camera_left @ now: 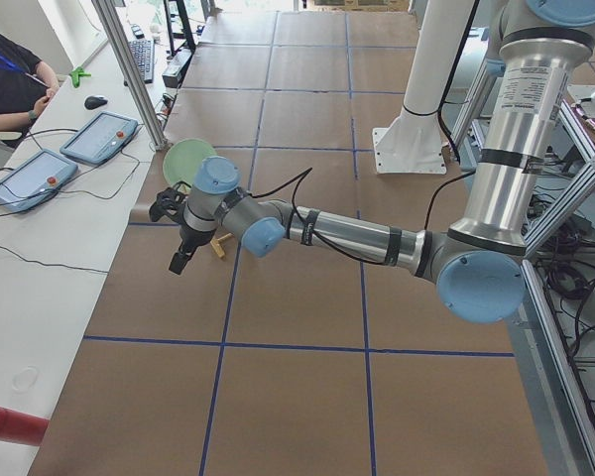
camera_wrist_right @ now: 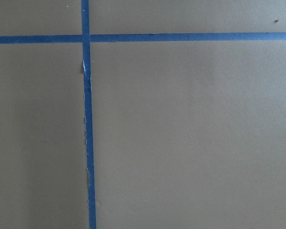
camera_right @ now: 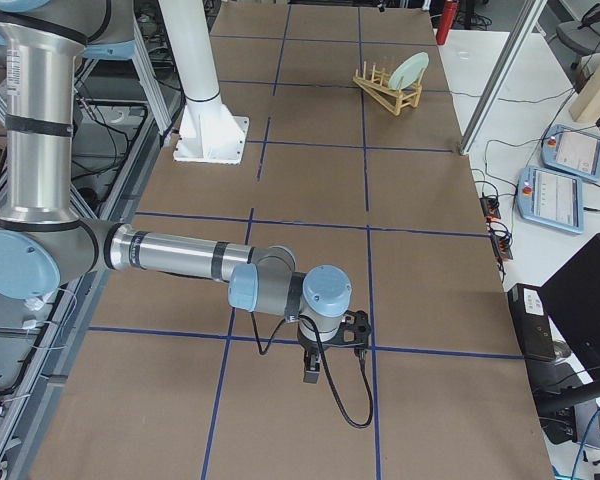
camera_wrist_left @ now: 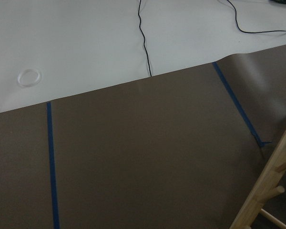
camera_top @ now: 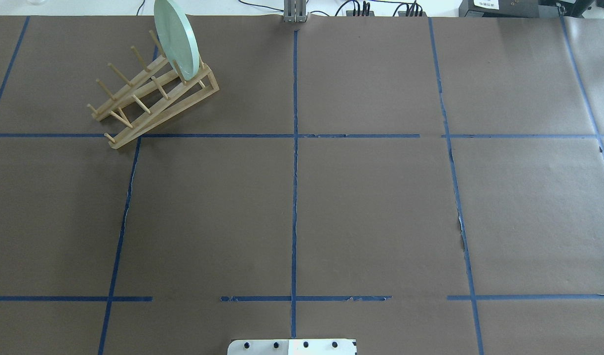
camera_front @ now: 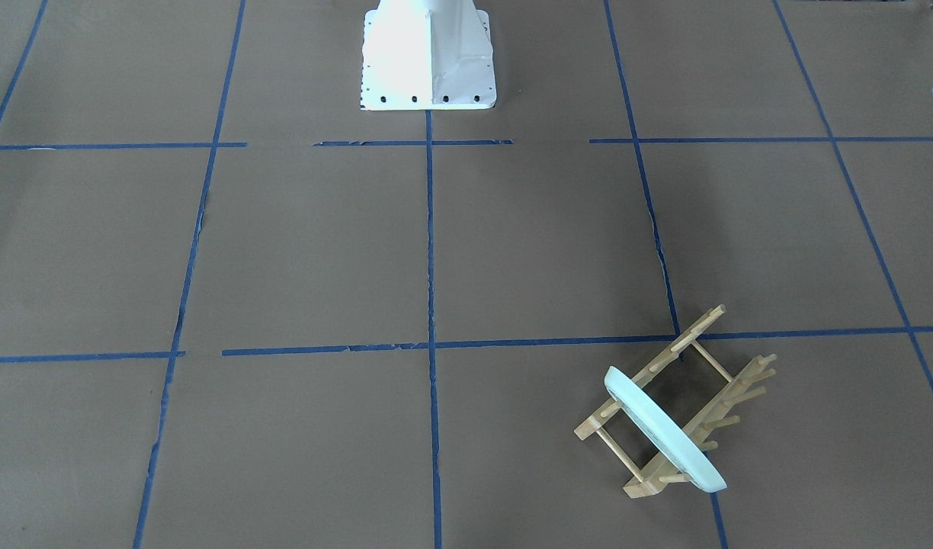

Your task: Place plate on rack

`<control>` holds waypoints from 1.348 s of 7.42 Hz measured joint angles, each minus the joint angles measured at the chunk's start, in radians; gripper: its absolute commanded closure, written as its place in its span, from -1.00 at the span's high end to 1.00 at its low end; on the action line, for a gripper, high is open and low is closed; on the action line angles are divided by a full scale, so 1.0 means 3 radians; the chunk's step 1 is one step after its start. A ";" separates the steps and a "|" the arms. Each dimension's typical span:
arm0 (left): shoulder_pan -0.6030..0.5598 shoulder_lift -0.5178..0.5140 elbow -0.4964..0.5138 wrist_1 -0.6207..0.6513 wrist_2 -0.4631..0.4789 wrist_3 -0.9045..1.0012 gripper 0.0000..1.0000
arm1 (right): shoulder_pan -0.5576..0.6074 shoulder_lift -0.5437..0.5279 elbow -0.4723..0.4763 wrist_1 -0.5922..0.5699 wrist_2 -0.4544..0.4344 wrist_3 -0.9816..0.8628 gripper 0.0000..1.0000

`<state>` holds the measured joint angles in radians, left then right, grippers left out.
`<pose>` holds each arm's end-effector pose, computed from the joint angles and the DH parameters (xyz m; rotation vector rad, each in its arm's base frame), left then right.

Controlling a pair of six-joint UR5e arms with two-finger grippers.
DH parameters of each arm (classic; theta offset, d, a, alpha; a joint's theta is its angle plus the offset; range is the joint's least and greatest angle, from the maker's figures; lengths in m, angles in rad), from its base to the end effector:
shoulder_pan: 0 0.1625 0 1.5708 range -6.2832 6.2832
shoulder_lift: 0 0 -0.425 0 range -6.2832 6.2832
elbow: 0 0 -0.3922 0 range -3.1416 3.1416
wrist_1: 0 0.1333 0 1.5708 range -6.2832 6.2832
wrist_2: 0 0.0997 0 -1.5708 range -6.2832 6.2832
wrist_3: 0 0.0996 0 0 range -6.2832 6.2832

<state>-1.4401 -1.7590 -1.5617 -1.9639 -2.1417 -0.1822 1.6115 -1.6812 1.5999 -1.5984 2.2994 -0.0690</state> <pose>-0.0013 -0.5999 0.5266 0.4629 0.6346 0.1145 0.0846 -0.4320 0.7015 -0.0640 -0.7324 0.0127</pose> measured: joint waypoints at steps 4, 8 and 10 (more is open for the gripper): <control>-0.0360 0.0315 0.0167 0.0537 -0.0406 0.0667 1.00 | 0.0000 0.0000 0.0000 0.0000 0.0000 0.0000 1.00; -0.0396 0.0799 0.0133 0.0718 -0.0529 0.0837 1.00 | -0.0002 0.0000 0.0000 0.0000 0.0000 0.0000 1.00; -0.0399 0.0811 -0.0207 0.1215 -0.0531 0.0851 1.00 | 0.0000 0.0000 0.0000 -0.0002 0.0000 0.0000 1.00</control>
<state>-1.5598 -1.5157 -1.6237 -1.5995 -2.3009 0.0731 1.6115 -1.6812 1.5999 -1.5991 2.2994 -0.0690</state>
